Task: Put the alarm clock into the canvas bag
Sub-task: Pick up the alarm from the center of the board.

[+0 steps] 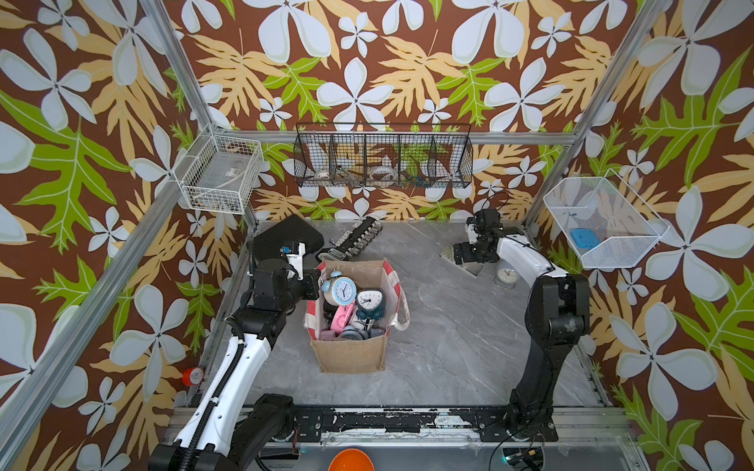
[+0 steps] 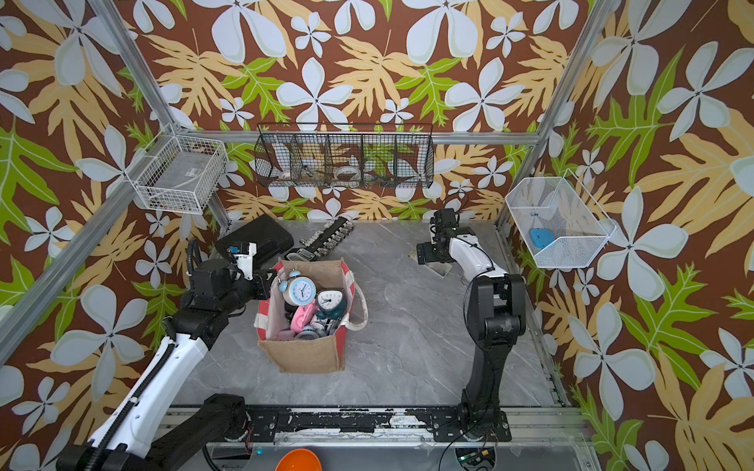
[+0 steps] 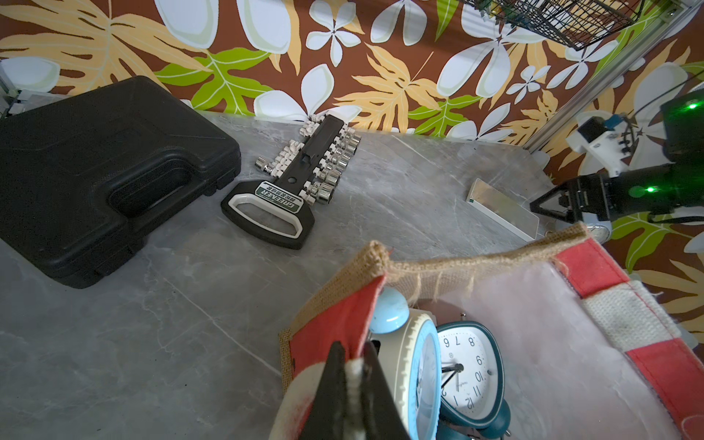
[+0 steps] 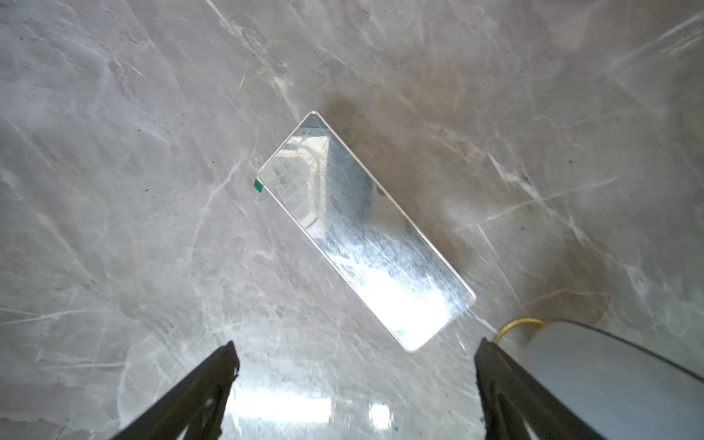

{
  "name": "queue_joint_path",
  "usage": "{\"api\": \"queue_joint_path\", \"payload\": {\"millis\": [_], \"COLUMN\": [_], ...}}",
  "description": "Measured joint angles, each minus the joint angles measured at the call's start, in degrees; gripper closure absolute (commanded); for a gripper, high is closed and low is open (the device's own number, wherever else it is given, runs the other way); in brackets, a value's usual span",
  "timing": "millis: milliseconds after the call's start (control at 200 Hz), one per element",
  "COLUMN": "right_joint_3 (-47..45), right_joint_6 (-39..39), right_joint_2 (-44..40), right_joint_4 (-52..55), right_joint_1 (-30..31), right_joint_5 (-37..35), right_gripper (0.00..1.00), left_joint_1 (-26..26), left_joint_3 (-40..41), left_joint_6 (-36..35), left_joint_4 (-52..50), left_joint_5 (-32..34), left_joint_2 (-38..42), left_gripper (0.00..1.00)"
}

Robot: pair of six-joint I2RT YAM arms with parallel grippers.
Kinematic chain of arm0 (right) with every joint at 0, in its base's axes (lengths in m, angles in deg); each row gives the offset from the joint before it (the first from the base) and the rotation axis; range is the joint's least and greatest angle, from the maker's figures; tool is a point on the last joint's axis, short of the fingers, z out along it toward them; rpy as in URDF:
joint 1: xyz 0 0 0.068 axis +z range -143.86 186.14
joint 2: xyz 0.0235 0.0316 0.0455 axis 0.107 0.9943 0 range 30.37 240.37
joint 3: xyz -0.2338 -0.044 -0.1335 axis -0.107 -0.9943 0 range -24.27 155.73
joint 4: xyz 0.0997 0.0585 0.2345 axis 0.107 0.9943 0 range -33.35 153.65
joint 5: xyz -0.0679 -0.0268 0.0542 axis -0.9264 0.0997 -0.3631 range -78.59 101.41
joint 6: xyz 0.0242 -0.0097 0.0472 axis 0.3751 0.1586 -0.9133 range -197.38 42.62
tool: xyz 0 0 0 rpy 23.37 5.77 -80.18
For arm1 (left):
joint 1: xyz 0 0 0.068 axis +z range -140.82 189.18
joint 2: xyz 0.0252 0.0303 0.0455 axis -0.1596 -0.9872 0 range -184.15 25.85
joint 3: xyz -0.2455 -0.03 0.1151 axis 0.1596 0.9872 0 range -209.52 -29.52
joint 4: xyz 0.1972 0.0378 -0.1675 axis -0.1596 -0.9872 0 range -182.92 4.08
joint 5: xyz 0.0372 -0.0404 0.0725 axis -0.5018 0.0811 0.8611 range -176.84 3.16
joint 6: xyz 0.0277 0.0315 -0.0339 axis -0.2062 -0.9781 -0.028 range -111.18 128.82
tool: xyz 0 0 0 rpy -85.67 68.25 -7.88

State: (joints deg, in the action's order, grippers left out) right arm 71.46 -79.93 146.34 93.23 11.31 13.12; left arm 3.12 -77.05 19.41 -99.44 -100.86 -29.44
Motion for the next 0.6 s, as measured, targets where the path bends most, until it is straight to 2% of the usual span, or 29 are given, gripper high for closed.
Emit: {"api": "queue_joint_path", "payload": {"millis": [260, 601], "right_joint_3": [6.7, 9.0], "right_joint_6": [2.1, 4.1], "right_joint_2": [9.9, 14.3], "right_joint_4": [0.3, 1.4], "right_joint_1": [-1.7, -2.2], "right_joint_5": [1.2, 1.3], "right_gripper": [0.0, 0.0], "left_joint_1": [0.0, 0.0], "left_joint_3": [0.0, 0.0], "left_joint_6": [0.0, 0.0], "left_joint_4": [0.0, 0.0], "left_joint_5": [0.0, 0.0], "left_joint_2": [0.0, 0.1], "left_gripper": [1.0, 1.0]}}
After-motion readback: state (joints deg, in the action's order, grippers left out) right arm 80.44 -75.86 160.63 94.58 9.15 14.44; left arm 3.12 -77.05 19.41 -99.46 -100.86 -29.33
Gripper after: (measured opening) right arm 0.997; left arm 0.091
